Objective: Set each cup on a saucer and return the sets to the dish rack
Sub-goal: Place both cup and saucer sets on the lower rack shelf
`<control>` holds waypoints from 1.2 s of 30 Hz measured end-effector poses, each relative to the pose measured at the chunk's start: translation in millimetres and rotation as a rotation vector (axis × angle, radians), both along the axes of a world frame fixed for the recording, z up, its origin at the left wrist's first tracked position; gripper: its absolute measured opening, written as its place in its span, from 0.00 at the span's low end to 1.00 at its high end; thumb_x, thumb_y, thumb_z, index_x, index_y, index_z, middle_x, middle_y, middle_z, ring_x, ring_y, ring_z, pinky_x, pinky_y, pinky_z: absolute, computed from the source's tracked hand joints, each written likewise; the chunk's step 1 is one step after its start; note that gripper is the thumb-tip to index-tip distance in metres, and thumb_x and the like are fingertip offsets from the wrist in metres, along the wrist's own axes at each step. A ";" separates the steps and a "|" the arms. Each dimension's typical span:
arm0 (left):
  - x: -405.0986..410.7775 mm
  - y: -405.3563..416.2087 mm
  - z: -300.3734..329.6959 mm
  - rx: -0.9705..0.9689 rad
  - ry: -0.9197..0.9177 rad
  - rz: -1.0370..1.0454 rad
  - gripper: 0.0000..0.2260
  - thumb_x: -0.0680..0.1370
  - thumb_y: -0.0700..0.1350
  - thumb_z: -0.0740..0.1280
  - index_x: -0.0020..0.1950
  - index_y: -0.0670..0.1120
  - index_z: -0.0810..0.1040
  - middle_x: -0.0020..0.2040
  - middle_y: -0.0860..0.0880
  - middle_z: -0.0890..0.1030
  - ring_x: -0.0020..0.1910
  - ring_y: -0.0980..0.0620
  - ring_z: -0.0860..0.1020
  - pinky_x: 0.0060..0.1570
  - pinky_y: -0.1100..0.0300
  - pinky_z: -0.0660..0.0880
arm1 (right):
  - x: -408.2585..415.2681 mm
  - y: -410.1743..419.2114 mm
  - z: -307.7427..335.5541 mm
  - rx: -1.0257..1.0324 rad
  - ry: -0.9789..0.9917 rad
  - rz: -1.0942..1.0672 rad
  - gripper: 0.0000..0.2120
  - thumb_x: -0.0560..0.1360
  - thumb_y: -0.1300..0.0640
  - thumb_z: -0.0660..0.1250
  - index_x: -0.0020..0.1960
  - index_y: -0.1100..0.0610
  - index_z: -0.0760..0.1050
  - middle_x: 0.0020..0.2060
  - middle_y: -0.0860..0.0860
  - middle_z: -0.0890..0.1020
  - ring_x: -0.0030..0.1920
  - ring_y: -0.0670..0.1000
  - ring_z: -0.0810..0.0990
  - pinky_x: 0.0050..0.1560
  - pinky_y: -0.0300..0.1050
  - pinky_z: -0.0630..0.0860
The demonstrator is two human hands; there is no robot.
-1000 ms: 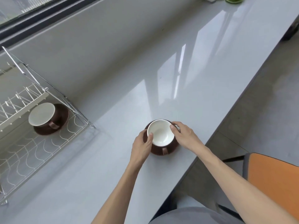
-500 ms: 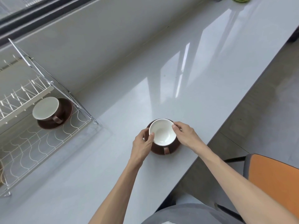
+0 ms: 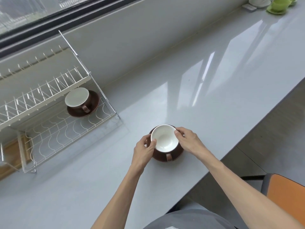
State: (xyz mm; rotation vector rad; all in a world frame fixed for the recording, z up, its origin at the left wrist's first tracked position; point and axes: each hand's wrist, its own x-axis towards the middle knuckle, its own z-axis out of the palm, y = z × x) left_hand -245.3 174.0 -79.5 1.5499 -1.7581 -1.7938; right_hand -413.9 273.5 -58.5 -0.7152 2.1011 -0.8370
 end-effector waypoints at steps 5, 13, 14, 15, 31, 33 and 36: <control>34.6 -11.6 2.2 -0.010 -0.001 0.084 0.23 0.70 0.62 0.66 0.64 0.59 0.78 0.59 0.50 0.80 0.58 0.47 0.81 0.58 0.43 0.81 | 26.4 -23.5 2.6 -0.009 -0.015 0.076 0.17 0.82 0.48 0.57 0.68 0.50 0.75 0.60 0.49 0.81 0.63 0.52 0.76 0.58 0.43 0.69; 96.9 -26.1 7.2 -0.015 -0.004 0.263 0.21 0.70 0.60 0.67 0.63 0.60 0.79 0.60 0.50 0.80 0.58 0.48 0.81 0.55 0.44 0.82 | 77.0 -66.3 9.4 -0.018 -0.016 0.247 0.18 0.83 0.48 0.57 0.69 0.51 0.74 0.62 0.50 0.80 0.64 0.52 0.75 0.59 0.42 0.69; 105.7 -27.6 7.3 -0.017 -0.004 0.287 0.21 0.71 0.60 0.67 0.63 0.59 0.79 0.60 0.50 0.80 0.58 0.48 0.81 0.54 0.44 0.83 | 84.4 -71.6 10.1 -0.021 -0.015 0.271 0.18 0.83 0.48 0.57 0.69 0.51 0.74 0.62 0.50 0.80 0.64 0.52 0.75 0.60 0.42 0.69; 114.3 -29.2 7.8 -0.019 -0.006 0.309 0.20 0.71 0.59 0.67 0.63 0.59 0.79 0.59 0.50 0.80 0.58 0.48 0.81 0.54 0.44 0.83 | 91.7 -77.0 11.0 -0.025 -0.014 0.293 0.18 0.83 0.48 0.57 0.69 0.51 0.74 0.62 0.50 0.80 0.64 0.52 0.75 0.60 0.43 0.69; 217.5 -63.0 18.0 -0.053 -0.018 0.528 0.19 0.70 0.58 0.68 0.61 0.60 0.81 0.58 0.50 0.82 0.56 0.47 0.82 0.50 0.44 0.84 | 187.1 -145.4 32.4 -0.049 -0.014 0.510 0.17 0.83 0.49 0.57 0.67 0.51 0.75 0.55 0.48 0.79 0.61 0.52 0.76 0.63 0.49 0.73; 227.9 -69.7 19.9 -0.070 -0.025 0.535 0.19 0.69 0.60 0.67 0.59 0.62 0.81 0.58 0.51 0.82 0.58 0.47 0.82 0.53 0.44 0.83 | 196.4 -153.0 35.1 -0.053 -0.025 0.526 0.17 0.82 0.48 0.57 0.66 0.50 0.76 0.52 0.46 0.78 0.60 0.53 0.77 0.63 0.53 0.75; 240.9 -80.7 24.0 -0.109 -0.048 0.555 0.14 0.66 0.64 0.66 0.50 0.68 0.80 0.57 0.53 0.83 0.57 0.48 0.82 0.55 0.44 0.82 | 208.8 -164.1 40.3 -0.063 -0.029 0.530 0.17 0.82 0.47 0.57 0.66 0.49 0.76 0.52 0.46 0.79 0.59 0.53 0.77 0.62 0.56 0.77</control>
